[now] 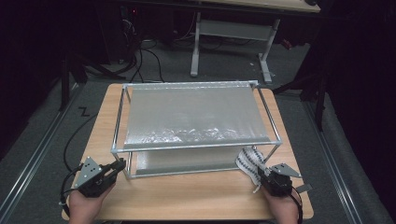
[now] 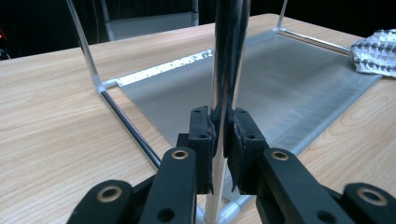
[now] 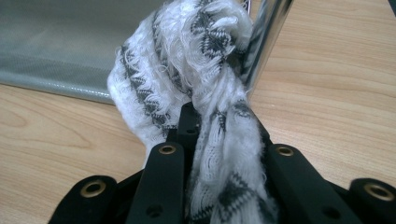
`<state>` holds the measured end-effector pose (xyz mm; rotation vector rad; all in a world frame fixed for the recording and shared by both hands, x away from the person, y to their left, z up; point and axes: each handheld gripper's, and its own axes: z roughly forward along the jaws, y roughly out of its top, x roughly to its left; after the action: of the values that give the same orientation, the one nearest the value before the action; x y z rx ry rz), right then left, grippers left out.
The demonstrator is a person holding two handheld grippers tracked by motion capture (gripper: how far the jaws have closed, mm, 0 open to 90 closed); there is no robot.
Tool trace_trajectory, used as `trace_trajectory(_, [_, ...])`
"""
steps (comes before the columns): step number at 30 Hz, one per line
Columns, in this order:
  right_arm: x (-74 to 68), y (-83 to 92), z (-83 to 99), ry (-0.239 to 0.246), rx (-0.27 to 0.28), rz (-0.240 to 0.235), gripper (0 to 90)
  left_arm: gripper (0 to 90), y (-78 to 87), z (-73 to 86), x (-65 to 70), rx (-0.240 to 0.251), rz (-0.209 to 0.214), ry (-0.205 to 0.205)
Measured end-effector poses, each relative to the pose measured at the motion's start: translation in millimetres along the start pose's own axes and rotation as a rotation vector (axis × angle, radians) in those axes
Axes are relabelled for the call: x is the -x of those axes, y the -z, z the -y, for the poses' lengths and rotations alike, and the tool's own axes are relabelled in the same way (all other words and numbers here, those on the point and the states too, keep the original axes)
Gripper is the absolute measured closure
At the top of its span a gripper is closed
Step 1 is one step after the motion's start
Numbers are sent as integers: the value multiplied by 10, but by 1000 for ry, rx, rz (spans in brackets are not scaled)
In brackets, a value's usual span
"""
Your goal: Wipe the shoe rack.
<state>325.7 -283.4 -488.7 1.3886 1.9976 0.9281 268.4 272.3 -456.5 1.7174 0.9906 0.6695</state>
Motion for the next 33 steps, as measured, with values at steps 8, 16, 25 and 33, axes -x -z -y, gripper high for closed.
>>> trace_trajectory(8, [22, 162, -77, -11, 72, 5, 758, 806, 0, 9, -1, 5, 1, 3])
trace_trajectory(16, [17, 352, -179, -4, 151, 22, 758, 806, 0, 6, -1, 5, 0, 1])
trace_trajectory(25, [31, 614, -378, -9, 265, 38, 757, 806, 3, 6, 1, 2, -1, -3])
trace_trajectory(33, [26, 734, -452, -10, 321, 44, 757, 807, 2, 7, 1, 3, -1, -5])
